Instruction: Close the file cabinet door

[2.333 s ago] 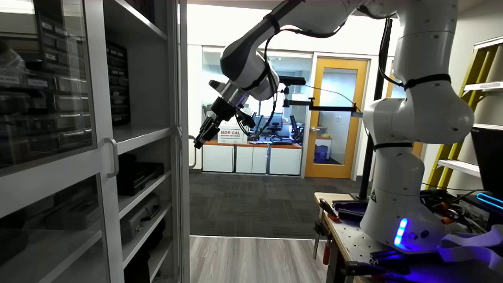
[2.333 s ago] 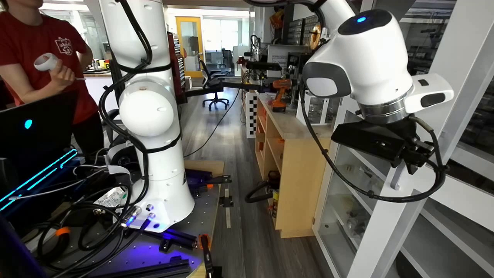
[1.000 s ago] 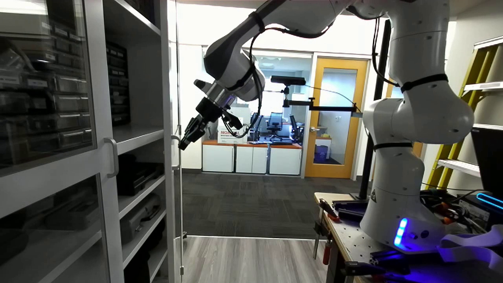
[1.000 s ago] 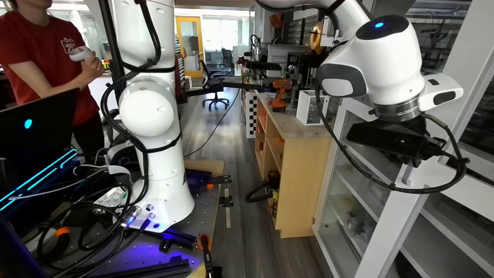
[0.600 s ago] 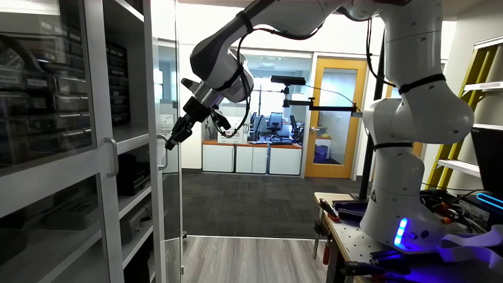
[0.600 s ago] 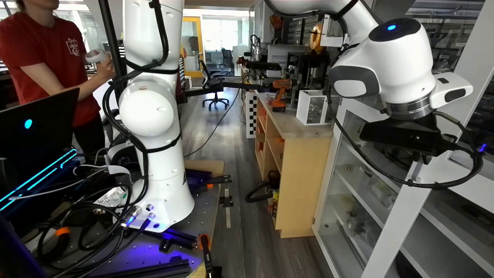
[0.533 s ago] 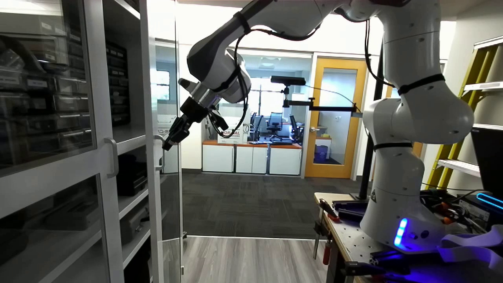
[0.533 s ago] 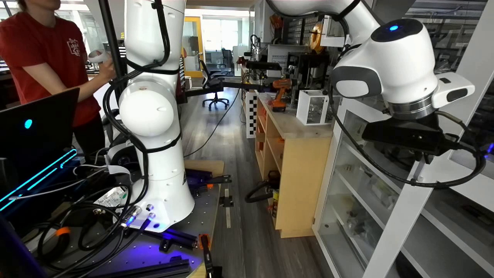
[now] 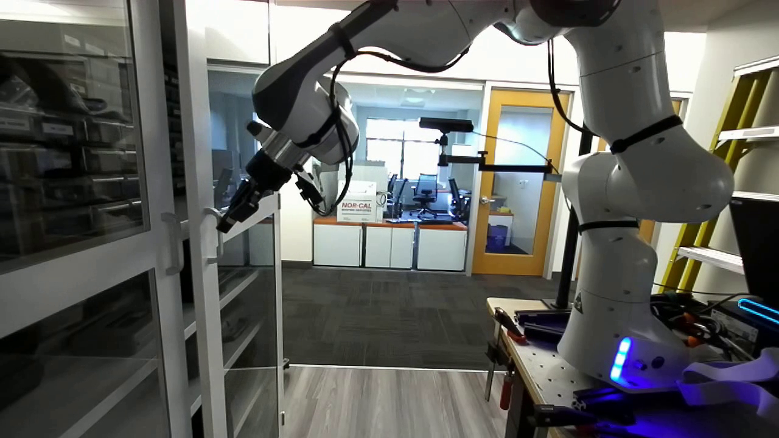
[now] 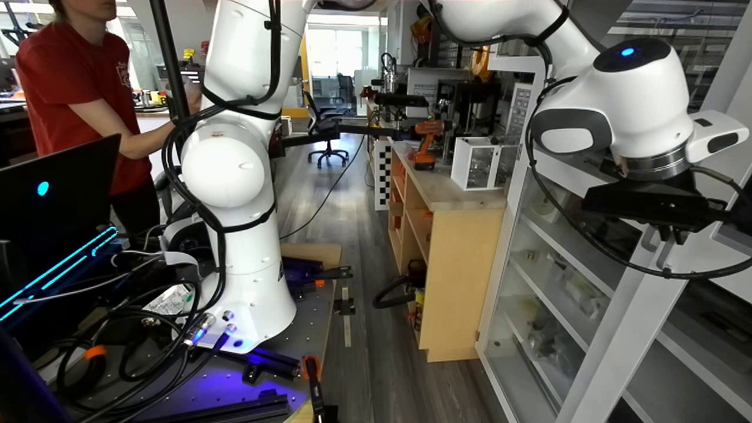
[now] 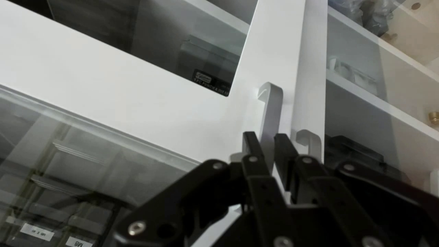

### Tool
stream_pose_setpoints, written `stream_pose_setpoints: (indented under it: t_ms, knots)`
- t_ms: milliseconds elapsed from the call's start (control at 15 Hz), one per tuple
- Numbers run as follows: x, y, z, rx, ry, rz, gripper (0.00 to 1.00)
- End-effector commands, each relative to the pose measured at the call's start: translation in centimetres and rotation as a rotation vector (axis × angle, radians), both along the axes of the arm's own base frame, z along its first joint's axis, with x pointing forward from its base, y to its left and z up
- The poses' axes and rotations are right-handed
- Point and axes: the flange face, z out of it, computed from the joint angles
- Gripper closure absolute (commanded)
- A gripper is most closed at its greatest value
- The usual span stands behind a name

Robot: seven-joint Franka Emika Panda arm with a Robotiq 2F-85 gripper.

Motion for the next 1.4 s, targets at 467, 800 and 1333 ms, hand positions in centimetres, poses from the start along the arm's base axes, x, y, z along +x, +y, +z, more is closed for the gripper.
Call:
stream_pose_setpoints:
  t_ms: [467,800,1333]
  knots:
    - [4.9,4.4,-1.4,-0.014,0.017,0.031,0.69]
    - [4.2,4.1,-2.4,-0.147,0.104,-0.038,0.34]
    - [1.6,6.4,-0.8,-0.276,0.213,-0.172,0.0]
